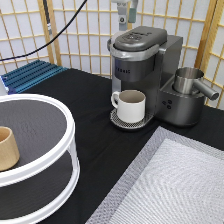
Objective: Make coffee
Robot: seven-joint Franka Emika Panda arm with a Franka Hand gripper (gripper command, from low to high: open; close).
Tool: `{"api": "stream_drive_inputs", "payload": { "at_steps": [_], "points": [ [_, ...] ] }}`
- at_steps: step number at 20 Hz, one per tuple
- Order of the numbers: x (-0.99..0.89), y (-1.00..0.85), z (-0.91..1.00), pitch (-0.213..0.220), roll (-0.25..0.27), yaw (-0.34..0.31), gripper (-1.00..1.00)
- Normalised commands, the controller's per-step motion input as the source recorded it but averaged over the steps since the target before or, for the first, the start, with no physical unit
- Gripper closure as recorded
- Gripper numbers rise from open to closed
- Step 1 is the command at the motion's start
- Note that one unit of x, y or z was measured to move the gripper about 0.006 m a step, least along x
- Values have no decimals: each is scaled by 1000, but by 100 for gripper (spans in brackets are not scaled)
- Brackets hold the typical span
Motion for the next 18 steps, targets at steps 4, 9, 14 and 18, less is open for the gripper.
{"api": "stream_drive_inputs", "payload": {
  "at_steps": [4, 9, 14, 18],
  "points": [
    [-59, 9, -246, 0, 3, 0, -100],
    [-72, 45, -129, 0, 0, 0, -100],
    [0, 29, -131, 0, 0, 1, -100],
    [61, 0, -107, 14, 13, 0, -100]
  ]
}}
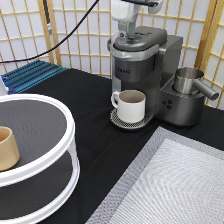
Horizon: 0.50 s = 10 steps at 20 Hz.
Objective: Make coffee
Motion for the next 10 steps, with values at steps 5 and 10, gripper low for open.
{"api": "stream_drive_inputs", "payload": {
  "at_steps": [5, 10],
  "points": [
    [23, 0, -606, 3, 24, 0, -100],
    [20, -80, -1000, 20, 0, 4, -100]
  ]
}}
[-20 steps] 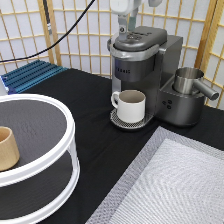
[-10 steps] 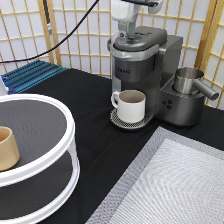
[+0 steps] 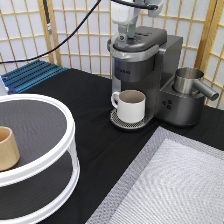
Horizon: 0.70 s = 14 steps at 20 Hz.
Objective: Make coffee
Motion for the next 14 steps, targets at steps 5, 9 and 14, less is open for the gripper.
{"api": "stream_drive_inputs", "payload": {
  "at_steps": [5, 9, 14],
  "points": [
    [17, -69, -1000, 29, 0, 6, -100],
    [-82, 34, -737, 124, -19, -17, -100],
    [-258, -302, 921, 112, -3, -8, -100]
  ]
}}
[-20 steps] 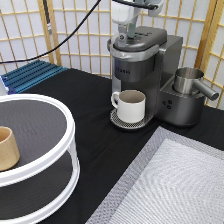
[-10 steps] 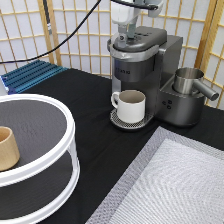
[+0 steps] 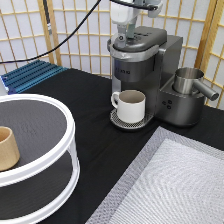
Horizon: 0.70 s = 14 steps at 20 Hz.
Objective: Make coffee
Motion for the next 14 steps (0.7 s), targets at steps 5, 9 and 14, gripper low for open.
{"api": "stream_drive_inputs", "payload": {
  "at_steps": [5, 9, 14],
  "points": [
    [-173, -819, 568, 14, 130, 31, -100],
    [-94, -833, 389, 0, 173, 32, -100],
    [-152, -871, -269, -82, 216, 0, -100]
  ]
}}
